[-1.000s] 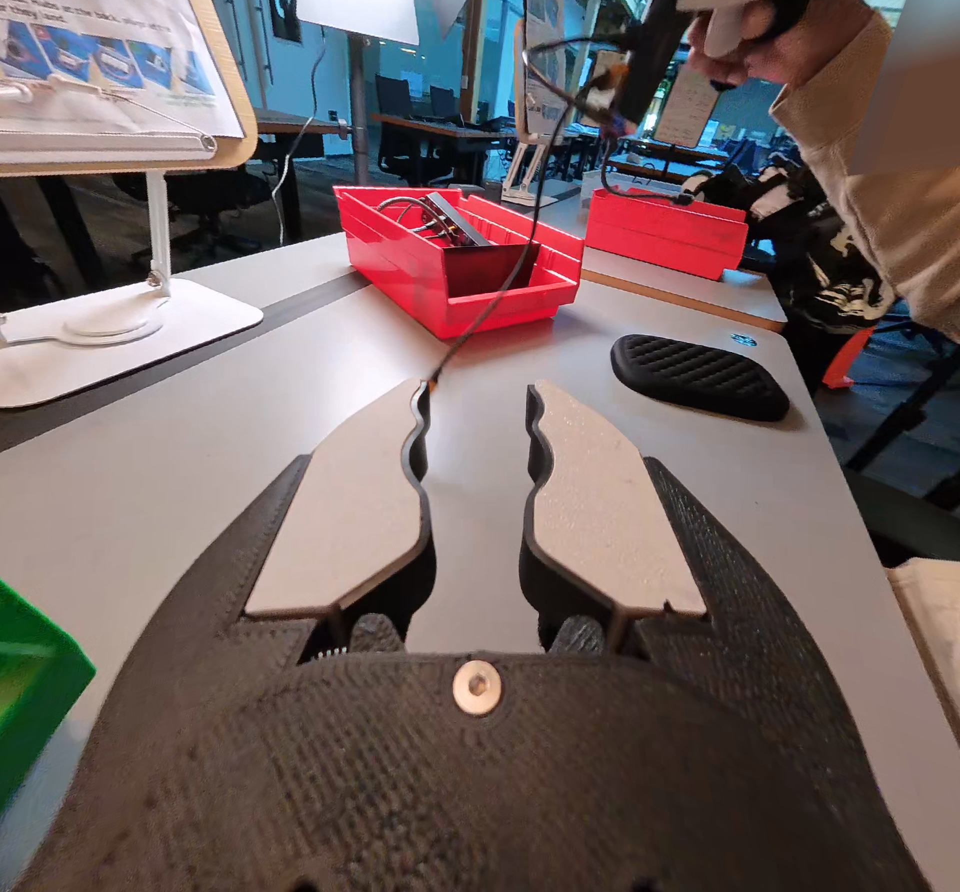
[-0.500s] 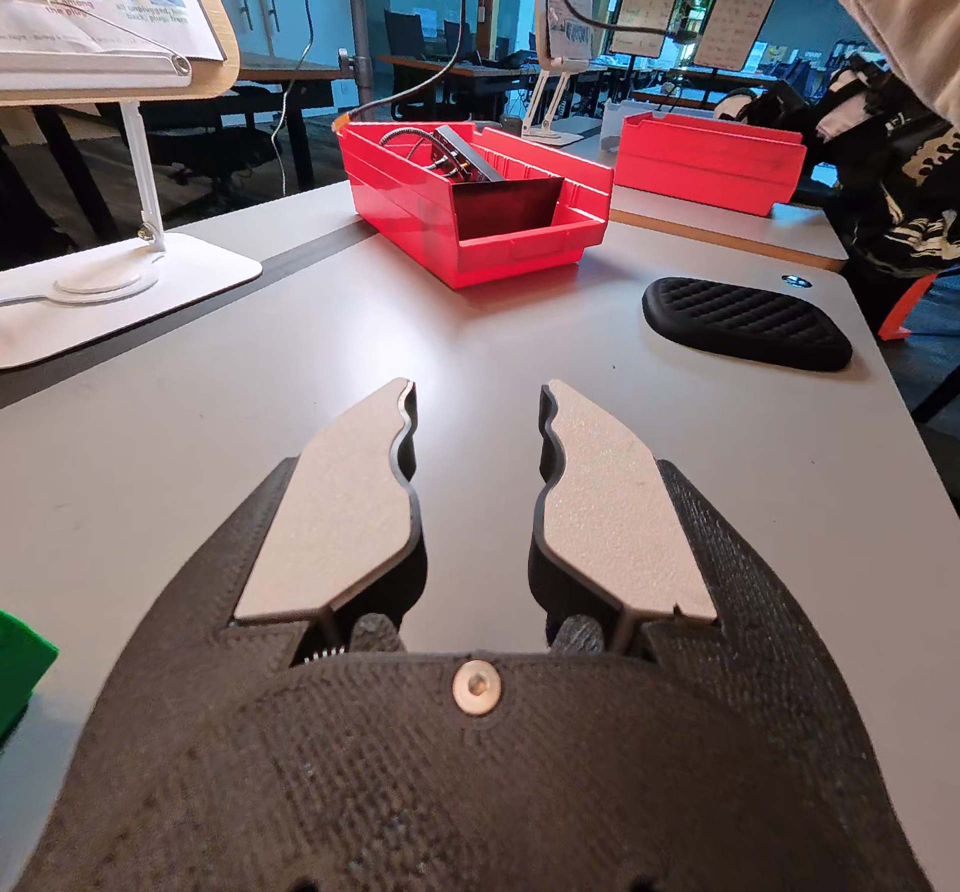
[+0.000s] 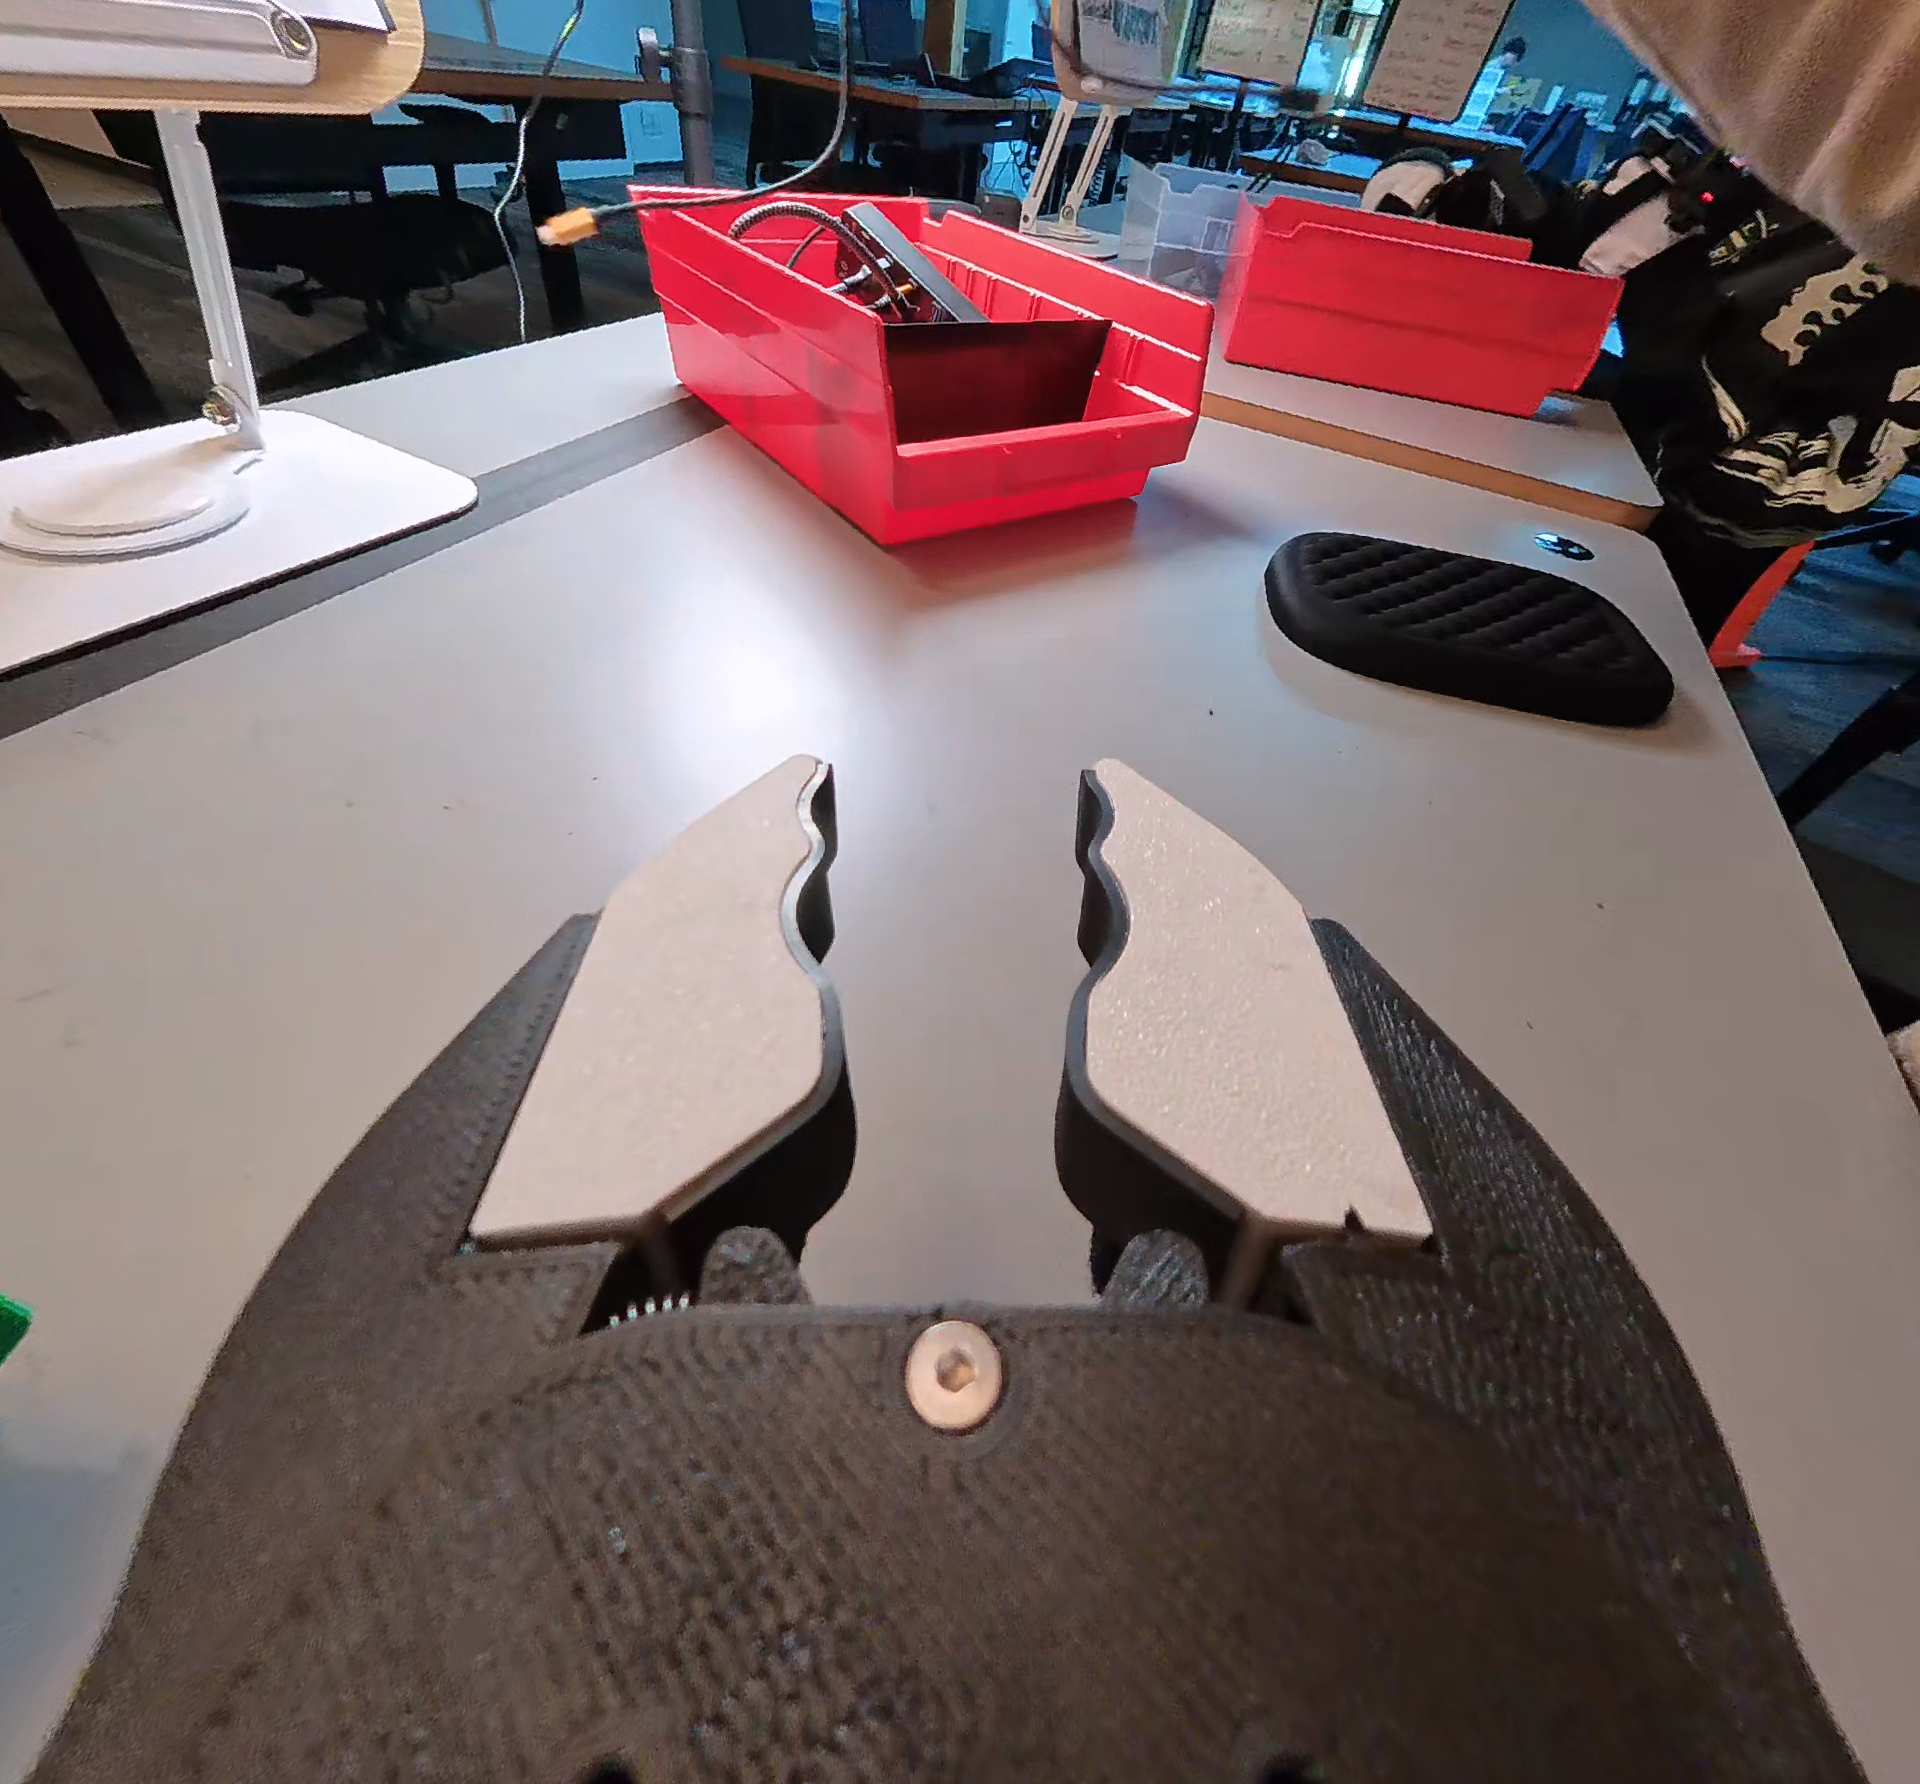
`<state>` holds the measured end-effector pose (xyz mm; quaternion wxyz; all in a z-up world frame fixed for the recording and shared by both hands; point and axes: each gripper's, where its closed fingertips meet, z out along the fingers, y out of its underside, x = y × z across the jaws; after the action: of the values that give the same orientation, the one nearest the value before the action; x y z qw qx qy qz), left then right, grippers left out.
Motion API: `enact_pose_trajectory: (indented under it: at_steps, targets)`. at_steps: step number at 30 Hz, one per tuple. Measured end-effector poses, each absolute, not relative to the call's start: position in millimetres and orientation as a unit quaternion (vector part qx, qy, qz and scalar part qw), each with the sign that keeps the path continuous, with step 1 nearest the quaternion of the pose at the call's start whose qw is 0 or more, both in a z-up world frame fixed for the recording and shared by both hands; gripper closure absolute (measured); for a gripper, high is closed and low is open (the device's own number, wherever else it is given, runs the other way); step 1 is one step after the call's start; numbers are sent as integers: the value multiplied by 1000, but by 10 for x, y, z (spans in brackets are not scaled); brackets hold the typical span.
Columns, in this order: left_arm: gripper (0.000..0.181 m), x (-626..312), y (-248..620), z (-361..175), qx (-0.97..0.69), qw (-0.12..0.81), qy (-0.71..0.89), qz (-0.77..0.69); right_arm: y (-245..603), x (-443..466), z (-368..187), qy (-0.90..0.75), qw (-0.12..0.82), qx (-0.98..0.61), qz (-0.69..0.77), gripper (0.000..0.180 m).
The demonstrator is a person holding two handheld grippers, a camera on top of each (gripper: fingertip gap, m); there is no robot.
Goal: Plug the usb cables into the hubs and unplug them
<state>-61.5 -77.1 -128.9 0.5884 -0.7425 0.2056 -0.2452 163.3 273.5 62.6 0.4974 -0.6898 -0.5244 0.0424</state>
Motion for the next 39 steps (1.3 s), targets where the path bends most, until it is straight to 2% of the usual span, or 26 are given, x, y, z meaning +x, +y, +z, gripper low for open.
enact_pose_trajectory:
  at_steps: [4, 9, 13, 19, 21, 23, 25, 33, 36, 39]
  targets:
    - [137, -633, -784, -1282, -743, 590, 207, -239, 2984, 1347, 173, -479, 499, -714, 110, 167]
    - [138, -674, -788, -1270, -742, 593, 205, -234, 3150, 1274, -579, -440, 427, -775, 152, 167]
    - [138, -690, -776, -1302, -745, 588, 205, -238, 3194, 1320, -886, -395, 366, -821, 188, 167]
    - [138, -677, -770, -1347, -750, 580, 213, -237, 3405, 1636, -1358, -350, 270, -889, 118, 161]
    - [138, -689, -770, -1355, -752, 580, 214, -229, 3494, 1708, -1405, -361, 276, -888, 71, 159]
    - [139, -709, -766, -1364, -754, 580, 213, -223, 3554, 1788, -1429, -364, 274, -889, 33, 139]
    - [139, -724, -759, -1367, -755, 580, 210, -223, 3583, 1804, -1309, -353, 295, -887, 46, 132]
    - [139, -807, -731, -1343, -757, 587, 198, -208, 3199, 1948, -344, -387, 447, -802, 90, 130]
    - [138, -924, -702, -1303, -758, 598, 182, -185, 2630, 1807, -291, -454, 444, -764, 112, 130]
    - [136, -1097, -678, -1278, -766, 602, 162, -153, 1946, 1609, -601, -555, 383, -731, 107, 131]
